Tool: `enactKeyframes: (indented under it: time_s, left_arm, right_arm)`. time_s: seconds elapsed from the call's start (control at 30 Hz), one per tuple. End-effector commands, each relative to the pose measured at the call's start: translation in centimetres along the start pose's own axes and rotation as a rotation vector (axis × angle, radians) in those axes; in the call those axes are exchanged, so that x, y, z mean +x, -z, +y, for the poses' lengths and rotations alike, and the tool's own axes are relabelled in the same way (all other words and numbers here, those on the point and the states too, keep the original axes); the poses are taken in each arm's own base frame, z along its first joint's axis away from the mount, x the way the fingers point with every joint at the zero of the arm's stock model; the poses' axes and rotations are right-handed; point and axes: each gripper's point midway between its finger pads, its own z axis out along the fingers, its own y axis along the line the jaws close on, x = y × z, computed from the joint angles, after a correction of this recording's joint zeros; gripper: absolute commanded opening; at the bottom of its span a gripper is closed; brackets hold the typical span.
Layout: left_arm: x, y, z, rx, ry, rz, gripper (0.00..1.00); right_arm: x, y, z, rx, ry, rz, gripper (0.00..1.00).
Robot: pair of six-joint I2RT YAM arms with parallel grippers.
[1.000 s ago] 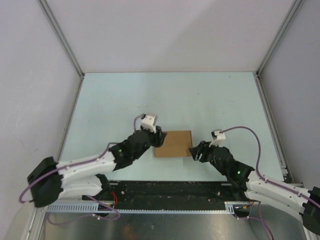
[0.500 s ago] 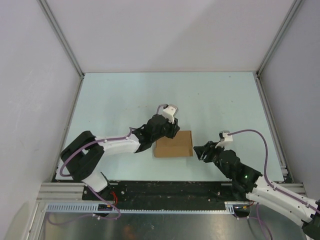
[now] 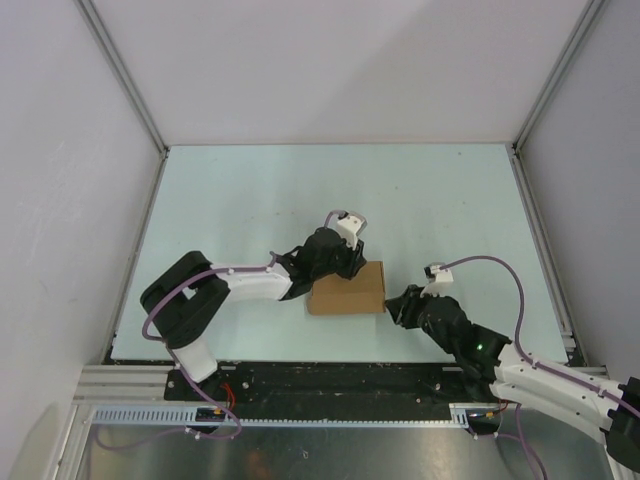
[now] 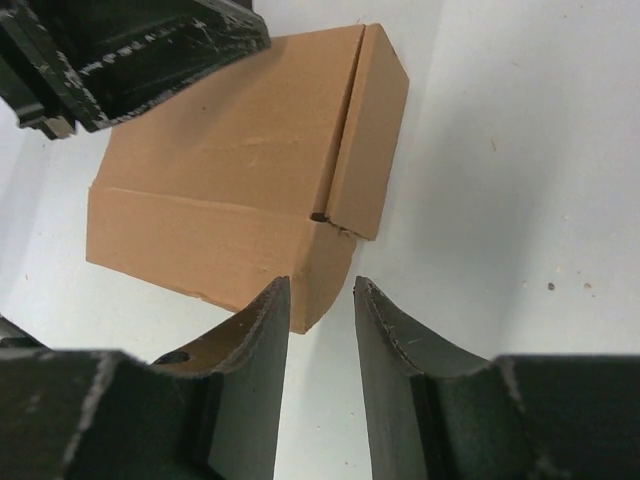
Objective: Fold the paper box
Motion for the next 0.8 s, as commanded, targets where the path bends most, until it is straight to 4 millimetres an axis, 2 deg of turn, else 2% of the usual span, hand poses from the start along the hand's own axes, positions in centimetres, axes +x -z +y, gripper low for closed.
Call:
enactKeyframes:
  time_s: [0.0, 0.2, 0.77]
  left_arm:
    - [-1.9, -0.8, -1.0, 0.056, -0.024, -0.047, 0.36]
    - [-1.2, -1.2, -1.1, 0.068, -0.020, -0.027, 0.36]
    - [-0.6, -1.5, -1.1, 0.074, -0.017, -0.013, 0.35]
  right_arm:
    - [-1.1, -0.1, 1.4, -0.052, -0.032, -0.041, 0.38]
    - [-1.2, 0.2, 1.8, -0.081, -0.039, -0.045, 0.42]
    - [0.3, -0.4, 1.7, -0.081, -0.022, 0.015, 0.36]
